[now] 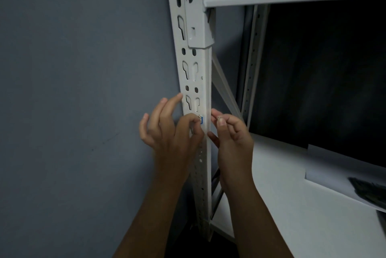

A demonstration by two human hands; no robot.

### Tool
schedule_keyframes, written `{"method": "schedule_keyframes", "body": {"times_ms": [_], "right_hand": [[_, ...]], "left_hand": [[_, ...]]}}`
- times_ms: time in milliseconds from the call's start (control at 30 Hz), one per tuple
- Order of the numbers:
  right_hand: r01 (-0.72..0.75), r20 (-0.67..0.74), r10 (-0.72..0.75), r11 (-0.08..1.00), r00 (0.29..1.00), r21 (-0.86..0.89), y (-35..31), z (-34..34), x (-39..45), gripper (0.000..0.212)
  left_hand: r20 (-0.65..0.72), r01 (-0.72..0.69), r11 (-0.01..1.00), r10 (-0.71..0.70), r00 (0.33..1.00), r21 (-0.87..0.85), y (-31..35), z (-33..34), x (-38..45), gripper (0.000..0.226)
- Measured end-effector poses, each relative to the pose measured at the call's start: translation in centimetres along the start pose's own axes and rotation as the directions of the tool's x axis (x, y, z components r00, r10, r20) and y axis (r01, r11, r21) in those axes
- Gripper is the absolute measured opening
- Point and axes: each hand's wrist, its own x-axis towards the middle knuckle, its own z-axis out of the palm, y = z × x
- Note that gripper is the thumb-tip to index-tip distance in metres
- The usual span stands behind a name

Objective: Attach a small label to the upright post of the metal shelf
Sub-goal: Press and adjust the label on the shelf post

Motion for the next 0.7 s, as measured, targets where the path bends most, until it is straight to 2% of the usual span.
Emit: {"method": "schedule_keyframes", "body": {"times_ms": [300,467,600,700], "right_hand": [[0.005,-0.003,-0.005,1.000,1.000,-0.014,0.03,0.00,-0.15,0.015],[0.008,-0.019,-0.009,0.999,1.000,-0.038,0.24,0.03,-0.07,0.014],[0.005,-0.017,-0.005,0.999,1.000,-0.038,0.21,0.08,-0.05,0.014],[0.001,-0.019,-0.002,1.000,1.000,-0.031,0.20,0.10,-0.12,0.015]], "left_hand": [[0.074,0.032,0.997,-0.027,0.997,-0.067,0.11,-0.52,0.21,0.011],[0.052,-0.024,0.999,0.026,0.998,-0.042,0.13,-0.64,0.26,0.006],[0.004,-0.116,0.993,0.116,0.993,0.004,-0.11,-0.54,0.47,0.012],[-0.026,-0.125,0.992,0.126,0.992,0.034,-0.04,-0.08,0.81,0.017]]}}
